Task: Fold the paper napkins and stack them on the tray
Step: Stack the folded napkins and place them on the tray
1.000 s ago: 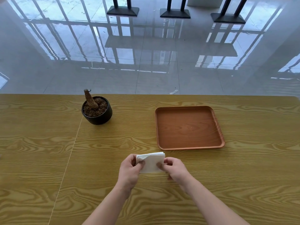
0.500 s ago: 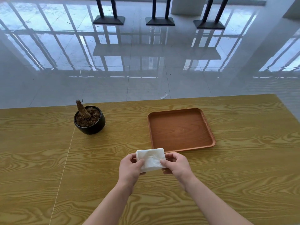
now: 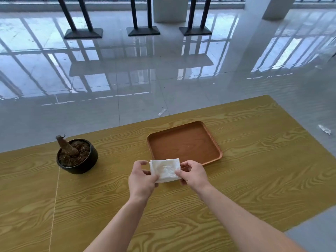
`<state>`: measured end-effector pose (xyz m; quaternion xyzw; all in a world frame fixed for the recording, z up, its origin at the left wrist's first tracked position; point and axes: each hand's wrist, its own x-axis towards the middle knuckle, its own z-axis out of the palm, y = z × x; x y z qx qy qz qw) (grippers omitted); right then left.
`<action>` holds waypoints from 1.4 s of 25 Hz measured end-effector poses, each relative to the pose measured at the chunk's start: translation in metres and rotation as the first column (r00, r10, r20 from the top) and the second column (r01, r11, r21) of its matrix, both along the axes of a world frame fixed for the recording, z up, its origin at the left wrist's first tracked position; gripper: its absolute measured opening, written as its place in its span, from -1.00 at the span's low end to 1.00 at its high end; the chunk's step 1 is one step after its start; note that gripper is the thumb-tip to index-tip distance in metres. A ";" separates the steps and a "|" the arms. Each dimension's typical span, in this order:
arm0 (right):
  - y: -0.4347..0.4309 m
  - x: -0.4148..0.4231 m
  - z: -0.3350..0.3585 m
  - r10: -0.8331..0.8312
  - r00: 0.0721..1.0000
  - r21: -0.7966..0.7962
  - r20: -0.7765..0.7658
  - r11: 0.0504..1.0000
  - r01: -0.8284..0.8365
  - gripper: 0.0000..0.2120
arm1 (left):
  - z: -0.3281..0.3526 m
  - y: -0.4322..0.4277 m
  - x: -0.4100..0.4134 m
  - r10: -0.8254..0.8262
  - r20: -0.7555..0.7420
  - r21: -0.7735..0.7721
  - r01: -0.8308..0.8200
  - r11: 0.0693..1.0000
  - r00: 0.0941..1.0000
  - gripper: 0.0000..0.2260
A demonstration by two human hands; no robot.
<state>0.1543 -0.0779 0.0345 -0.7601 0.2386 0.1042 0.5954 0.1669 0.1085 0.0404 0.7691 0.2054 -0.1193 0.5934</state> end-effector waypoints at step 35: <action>-0.051 0.152 -0.061 0.266 0.964 -0.309 -0.015 0.916 -0.257 -0.79 | -0.048 -0.066 0.105 0.014 0.001 0.448 -0.013 0.894 1.000 -0.81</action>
